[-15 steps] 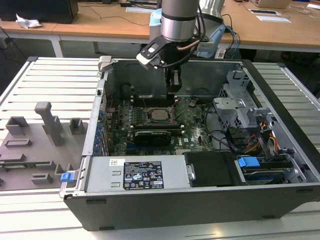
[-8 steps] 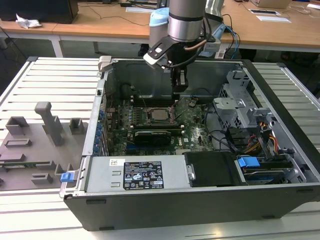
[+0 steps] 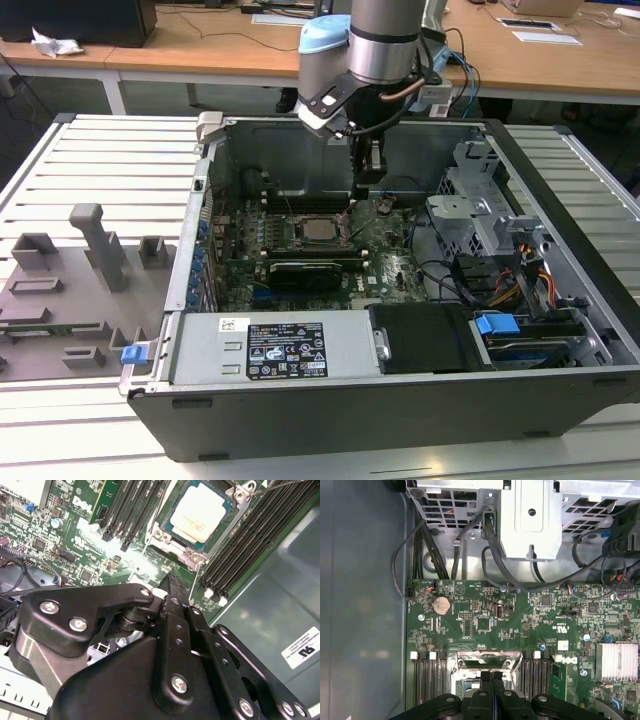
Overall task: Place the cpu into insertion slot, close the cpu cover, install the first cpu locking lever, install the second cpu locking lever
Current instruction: 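Close the cpu cover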
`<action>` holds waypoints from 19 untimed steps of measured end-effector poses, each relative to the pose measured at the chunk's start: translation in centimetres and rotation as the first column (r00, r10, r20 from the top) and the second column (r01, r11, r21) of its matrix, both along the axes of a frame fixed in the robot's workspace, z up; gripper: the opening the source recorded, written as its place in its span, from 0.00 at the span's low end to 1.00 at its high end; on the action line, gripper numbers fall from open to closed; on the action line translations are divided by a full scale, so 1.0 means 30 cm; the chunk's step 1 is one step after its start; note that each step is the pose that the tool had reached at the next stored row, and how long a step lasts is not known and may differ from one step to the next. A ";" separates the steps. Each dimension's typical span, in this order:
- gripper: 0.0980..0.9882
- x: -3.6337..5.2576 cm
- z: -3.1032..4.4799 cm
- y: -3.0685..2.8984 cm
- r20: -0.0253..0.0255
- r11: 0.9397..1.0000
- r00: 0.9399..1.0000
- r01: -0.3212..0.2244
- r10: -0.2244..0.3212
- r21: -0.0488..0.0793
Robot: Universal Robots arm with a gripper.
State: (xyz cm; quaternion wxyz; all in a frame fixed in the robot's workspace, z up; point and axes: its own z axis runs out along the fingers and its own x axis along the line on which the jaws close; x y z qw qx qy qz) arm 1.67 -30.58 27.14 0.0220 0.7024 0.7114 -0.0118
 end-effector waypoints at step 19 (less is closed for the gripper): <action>0.01 0.115 0.000 0.003 0.000 1.000 1.000 0.000 0.000 0.000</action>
